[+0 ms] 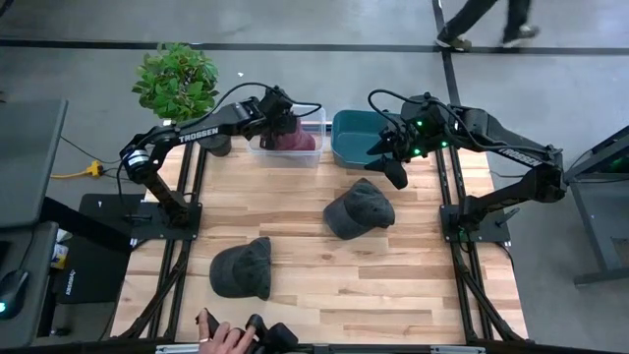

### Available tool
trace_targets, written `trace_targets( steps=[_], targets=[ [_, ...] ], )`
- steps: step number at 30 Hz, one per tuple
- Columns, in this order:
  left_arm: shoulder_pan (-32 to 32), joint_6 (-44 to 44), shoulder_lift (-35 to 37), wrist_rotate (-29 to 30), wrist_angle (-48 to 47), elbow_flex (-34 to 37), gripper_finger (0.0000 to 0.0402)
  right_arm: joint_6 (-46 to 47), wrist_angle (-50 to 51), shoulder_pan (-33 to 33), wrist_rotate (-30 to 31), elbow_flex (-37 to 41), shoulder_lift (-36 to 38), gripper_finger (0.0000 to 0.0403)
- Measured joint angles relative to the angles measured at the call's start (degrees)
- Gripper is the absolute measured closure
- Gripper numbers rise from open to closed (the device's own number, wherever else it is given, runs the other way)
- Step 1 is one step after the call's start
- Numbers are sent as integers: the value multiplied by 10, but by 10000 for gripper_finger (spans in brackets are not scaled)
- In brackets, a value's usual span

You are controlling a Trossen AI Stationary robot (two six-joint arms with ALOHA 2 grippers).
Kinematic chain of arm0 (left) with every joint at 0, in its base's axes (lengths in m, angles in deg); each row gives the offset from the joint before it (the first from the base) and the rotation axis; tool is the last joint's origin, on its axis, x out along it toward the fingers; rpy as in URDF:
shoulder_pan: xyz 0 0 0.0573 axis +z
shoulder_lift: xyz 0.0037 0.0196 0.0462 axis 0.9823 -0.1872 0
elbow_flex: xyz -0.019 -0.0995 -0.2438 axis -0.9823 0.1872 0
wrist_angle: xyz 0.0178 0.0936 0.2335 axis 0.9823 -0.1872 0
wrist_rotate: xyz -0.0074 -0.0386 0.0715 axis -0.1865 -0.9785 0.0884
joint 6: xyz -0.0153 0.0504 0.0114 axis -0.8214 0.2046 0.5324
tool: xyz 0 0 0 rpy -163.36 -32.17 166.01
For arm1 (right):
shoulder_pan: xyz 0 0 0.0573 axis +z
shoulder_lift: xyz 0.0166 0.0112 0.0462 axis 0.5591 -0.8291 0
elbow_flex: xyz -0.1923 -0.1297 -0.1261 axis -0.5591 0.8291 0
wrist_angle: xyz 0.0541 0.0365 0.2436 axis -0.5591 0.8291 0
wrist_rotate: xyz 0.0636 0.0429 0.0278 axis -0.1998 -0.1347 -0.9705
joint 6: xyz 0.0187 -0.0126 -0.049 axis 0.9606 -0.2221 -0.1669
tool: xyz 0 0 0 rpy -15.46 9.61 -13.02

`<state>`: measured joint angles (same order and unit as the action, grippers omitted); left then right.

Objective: Pick & Place hat
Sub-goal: Put the red cap into the transparent bin

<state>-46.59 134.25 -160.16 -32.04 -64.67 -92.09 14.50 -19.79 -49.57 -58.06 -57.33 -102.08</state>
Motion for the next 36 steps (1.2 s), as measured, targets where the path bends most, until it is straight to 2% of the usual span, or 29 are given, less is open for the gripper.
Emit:
trace_targets(
  steps=[5,9,12,17,25,28,32,36],
  targets=[
    [-2,-3,5,5,17,0,395,0,0,0,0,0,0,187],
    [-8,-43,17,-19,36,0,393,0,0,0,-2,0,0,187],
    [-13,-53,21,-18,47,0,378,0,0,0,-2,0,0,187],
    [-12,-70,24,-8,40,0,311,0,0,0,-5,0,0,187],
    [-12,-93,24,-15,13,0,169,0,0,0,-6,0,0,187],
    [-12,-90,24,12,-9,0,123,0,0,0,-6,0,0,187],
    [-12,-89,23,59,-35,0,92,-2,0,0,-6,0,0,187],
    [-12,-97,31,82,-49,0,96,-2,0,0,-6,0,0,187]
  ],
)
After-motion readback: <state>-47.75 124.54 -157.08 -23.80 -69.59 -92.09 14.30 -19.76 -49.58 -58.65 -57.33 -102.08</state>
